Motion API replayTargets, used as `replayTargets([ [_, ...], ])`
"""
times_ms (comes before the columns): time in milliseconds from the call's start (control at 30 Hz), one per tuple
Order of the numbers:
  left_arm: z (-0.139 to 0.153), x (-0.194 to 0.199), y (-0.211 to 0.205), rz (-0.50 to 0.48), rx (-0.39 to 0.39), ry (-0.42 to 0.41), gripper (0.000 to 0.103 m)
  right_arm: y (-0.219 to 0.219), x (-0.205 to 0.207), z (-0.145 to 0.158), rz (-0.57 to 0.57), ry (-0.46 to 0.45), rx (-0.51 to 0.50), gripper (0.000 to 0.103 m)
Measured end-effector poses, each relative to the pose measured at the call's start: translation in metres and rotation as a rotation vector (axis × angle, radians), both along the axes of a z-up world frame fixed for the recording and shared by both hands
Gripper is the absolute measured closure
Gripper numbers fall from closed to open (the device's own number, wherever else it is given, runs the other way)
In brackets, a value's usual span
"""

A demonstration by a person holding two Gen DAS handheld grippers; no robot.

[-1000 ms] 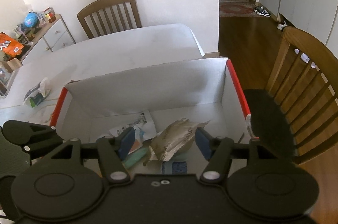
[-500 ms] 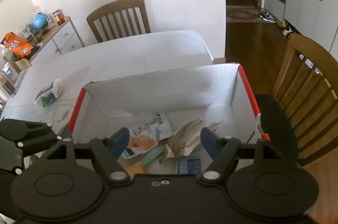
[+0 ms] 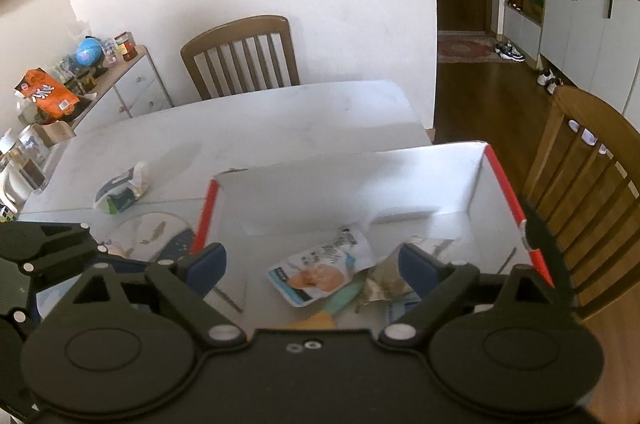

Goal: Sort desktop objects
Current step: 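Move both tools out of the shoebox back over the table items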

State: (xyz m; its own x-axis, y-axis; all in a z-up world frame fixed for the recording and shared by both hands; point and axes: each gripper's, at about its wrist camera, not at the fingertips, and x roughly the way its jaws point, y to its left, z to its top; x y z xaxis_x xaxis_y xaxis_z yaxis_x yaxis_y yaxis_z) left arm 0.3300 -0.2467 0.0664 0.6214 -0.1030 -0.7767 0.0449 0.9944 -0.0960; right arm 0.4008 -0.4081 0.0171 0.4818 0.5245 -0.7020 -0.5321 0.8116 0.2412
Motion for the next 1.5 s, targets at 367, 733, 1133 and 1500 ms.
replayTargets([
  [367,0.007,-0.049,0.044,0.052,0.002,-0.027,0.001,0.041,-0.029,0.008,-0.007,-0.018,-0.009,0.006],
  [733,0.007,-0.095,0.098,0.084,0.01,-0.024,0.001,0.089,-0.054,0.018,0.042,-0.033,0.003,0.006],
  [1133,-0.011,-0.135,0.117,0.092,-0.001,-0.013,0.0,0.133,-0.078,0.018,0.099,-0.027,-0.004,0.006],
  [1500,-0.044,-0.175,0.115,0.061,0.01,0.007,0.0,0.165,-0.106,-0.005,0.143,0.03,-0.031,0.006],
])
